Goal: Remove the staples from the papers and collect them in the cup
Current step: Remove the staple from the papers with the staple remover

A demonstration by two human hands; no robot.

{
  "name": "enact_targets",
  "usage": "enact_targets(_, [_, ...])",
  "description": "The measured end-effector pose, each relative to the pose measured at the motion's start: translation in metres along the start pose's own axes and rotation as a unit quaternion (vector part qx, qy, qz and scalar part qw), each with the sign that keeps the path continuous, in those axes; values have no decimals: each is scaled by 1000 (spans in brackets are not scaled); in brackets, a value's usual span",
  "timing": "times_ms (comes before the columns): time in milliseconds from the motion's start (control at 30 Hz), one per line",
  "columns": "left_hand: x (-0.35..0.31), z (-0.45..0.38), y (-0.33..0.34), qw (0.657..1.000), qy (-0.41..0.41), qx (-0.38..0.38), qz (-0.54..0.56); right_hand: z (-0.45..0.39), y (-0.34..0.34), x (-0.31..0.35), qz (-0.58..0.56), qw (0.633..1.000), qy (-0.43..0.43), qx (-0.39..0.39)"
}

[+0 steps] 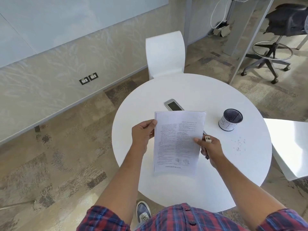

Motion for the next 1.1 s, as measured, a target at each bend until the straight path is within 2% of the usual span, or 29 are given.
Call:
enact_targets(200, [7, 2, 10, 1000, 16, 3, 8, -2, 1, -1, -12, 1000, 3, -2])
enact_targets(433, [15, 0, 12, 996, 47, -63, -49, 0, -1, 0, -20, 1000, 10, 0])
enact_targets(1000, [3, 6, 25, 985, 99, -42, -134, 3, 0, 3, 2, 1000, 16, 8])
enact_targets(1100, [-1, 6, 23, 979, 108, -50, -168, -3, 2, 3, 2, 998, 63, -26])
Point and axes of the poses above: each hand's wrist, its own z-axis away from the middle knuckle, its own y-axis out of the palm, x = y × z, the point moved 2 cm from there along -z, towards the middle knuckle, and after that the axes turned 2 degrees about y, right-handed, at the moved point
